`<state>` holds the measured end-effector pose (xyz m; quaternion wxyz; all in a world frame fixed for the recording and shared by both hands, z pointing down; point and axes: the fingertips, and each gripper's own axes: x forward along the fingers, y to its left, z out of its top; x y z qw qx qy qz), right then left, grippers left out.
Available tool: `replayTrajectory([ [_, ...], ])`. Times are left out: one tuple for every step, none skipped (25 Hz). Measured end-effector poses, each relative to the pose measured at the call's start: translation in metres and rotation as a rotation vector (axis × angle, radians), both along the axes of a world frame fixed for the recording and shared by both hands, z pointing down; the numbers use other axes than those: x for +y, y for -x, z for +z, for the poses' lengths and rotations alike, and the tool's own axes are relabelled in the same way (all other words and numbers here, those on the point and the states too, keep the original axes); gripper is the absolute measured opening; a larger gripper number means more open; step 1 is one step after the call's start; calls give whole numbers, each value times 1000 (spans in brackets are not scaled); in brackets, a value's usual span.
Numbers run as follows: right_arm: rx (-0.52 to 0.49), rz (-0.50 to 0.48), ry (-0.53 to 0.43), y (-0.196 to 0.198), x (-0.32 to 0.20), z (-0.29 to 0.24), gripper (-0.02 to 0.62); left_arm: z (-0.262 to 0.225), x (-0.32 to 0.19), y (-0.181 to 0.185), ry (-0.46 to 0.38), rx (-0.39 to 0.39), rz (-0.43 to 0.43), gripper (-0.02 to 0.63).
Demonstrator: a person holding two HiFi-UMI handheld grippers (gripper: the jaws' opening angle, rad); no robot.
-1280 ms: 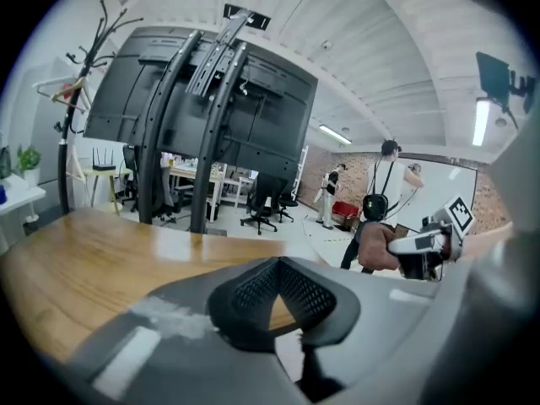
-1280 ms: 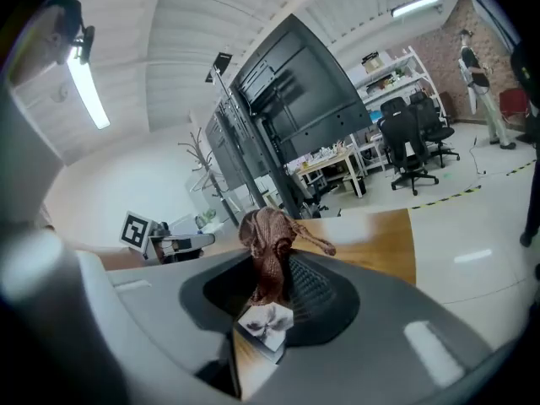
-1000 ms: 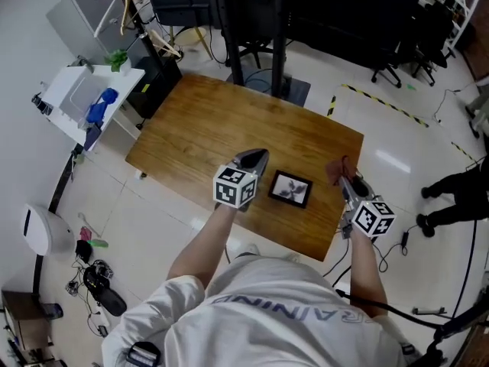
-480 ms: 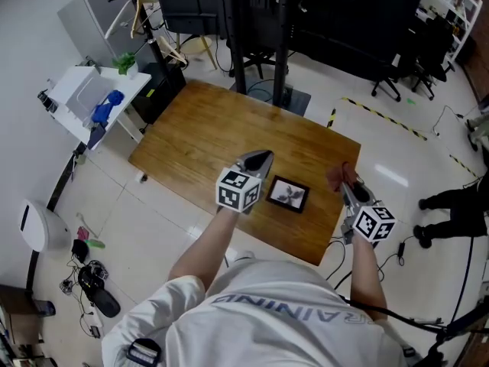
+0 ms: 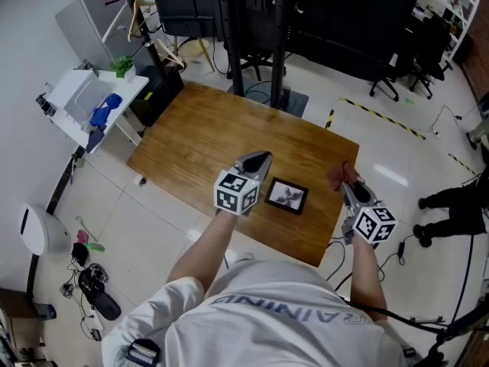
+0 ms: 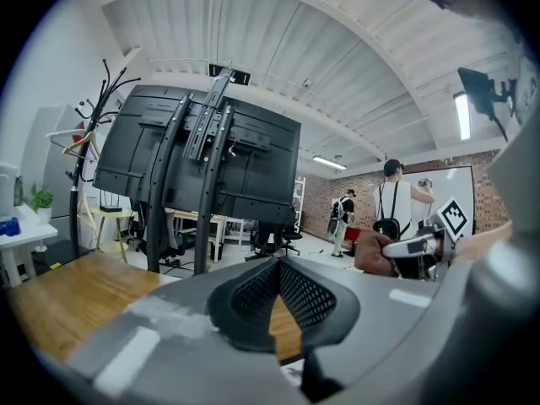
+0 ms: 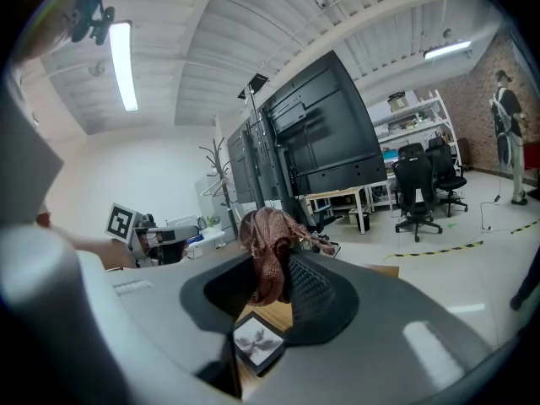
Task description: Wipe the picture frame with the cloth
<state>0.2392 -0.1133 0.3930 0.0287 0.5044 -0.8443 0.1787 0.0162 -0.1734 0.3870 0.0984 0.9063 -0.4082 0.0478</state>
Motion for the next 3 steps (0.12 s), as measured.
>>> replayTrajectory([
  [3,1,-9,-1,1,-4,100,-2,0,-1,-3,1,0,6],
  [7,1,-18,-2,1,-7,100,-4,0,-2,-5,1,0,6],
  [10,2,-26,-4,1,-10,99,-5,0,-2,-7,1,0,6],
])
